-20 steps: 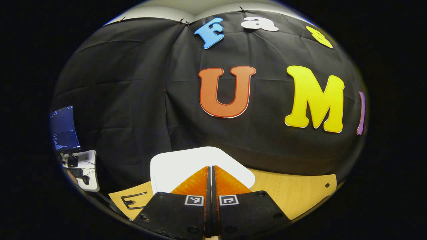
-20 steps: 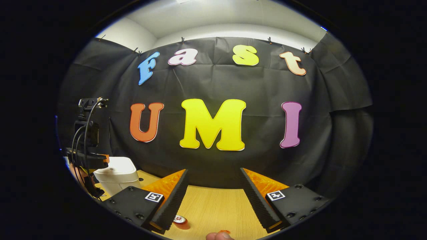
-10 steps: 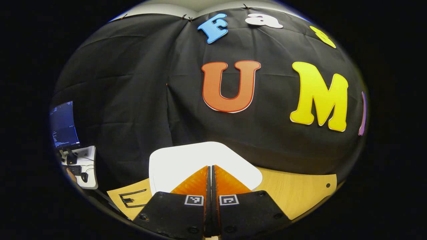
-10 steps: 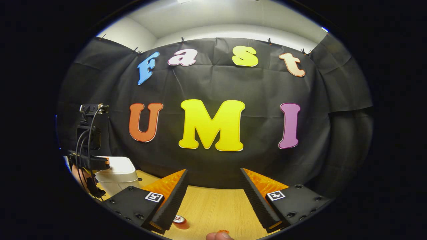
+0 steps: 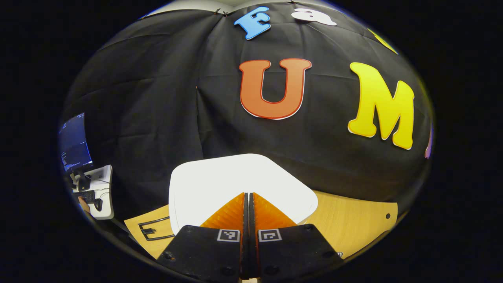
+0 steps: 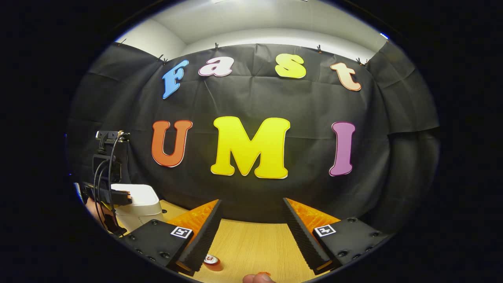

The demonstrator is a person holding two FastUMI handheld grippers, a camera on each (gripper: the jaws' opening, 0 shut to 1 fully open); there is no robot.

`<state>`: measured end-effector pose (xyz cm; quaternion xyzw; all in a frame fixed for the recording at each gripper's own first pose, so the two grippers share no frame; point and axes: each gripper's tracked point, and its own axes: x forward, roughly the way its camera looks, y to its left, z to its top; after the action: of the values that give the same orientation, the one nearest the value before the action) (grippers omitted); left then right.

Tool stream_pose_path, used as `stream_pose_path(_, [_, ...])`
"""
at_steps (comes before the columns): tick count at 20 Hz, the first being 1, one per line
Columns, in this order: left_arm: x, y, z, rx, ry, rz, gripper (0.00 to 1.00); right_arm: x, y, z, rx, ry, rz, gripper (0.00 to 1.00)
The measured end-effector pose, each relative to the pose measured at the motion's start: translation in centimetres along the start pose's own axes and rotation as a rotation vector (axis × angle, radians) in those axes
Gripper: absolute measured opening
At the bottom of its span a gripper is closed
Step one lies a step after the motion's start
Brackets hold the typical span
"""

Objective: Press the lid of the desktop garbage bin to open it, pick up the crumpled paper on the desktop and throw it into the bin, then pick up the pop can on the desktop and drop it into the bin, and finally close the garbage bin lid.

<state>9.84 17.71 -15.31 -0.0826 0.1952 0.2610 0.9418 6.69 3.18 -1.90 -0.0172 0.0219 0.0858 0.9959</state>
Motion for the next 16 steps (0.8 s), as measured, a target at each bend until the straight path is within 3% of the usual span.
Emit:
stream_pose_path(8, [-2.4, -0.9, 5.3, 0.074, -0.179, -0.012, 0.03, 0.1, -0.7, 1.0, 0.006, -0.03, -0.021, 0.96])
stream_pose_path(11, [-3.4, -2.0, 7.2, 0.119, -0.243, -0.06, 0.15, -0.3, -0.8, 0.9, 0.008, -0.032, -0.023, 0.96])
stream_pose_path(15, [-4.7, -2.8, 7.9, 0.142, -0.258, -0.102, 0.24, -0.9, -1.8, 1.2, 0.023, -0.042, -0.042, 0.96])
stream_pose_path(16, [-5.2, -3.0, 8.3, 0.147, -0.266, -0.112, 0.35, -1.0, -2.1, 1.2, 0.026, -0.042, -0.047, 0.96])
